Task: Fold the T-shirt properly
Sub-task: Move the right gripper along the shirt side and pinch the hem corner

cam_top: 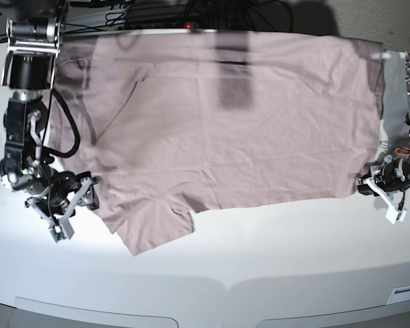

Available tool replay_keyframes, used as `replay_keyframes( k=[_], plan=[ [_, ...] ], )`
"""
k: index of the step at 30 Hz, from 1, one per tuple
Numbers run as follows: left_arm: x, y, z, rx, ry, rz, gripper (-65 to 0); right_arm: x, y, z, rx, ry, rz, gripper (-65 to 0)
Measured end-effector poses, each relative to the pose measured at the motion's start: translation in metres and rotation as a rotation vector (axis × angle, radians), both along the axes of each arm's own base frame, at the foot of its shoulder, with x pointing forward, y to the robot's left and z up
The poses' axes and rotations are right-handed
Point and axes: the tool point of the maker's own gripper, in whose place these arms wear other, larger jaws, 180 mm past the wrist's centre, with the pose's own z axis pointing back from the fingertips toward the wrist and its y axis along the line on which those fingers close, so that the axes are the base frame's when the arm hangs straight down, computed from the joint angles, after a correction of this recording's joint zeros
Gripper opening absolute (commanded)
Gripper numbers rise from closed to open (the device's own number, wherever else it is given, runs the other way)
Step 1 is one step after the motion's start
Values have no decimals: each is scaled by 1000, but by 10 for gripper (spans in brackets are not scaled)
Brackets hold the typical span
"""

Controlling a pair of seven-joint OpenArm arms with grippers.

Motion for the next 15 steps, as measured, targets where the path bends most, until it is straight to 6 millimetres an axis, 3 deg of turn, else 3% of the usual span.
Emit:
replay_keyframes(
  k=[4, 6, 15],
  plan=[
    [0, 0, 0, -2, -1, 0, -650, 21, -23, -4, 30, 49, -99, -294],
    [0, -1, 0, -1, -1, -1, -650, 23, -33, -16, 50, 115, -158, -294],
    [-1, -1, 0, -4, 6, -2, -650, 10, -41, -65, 147, 333, -247, -294]
  ],
)
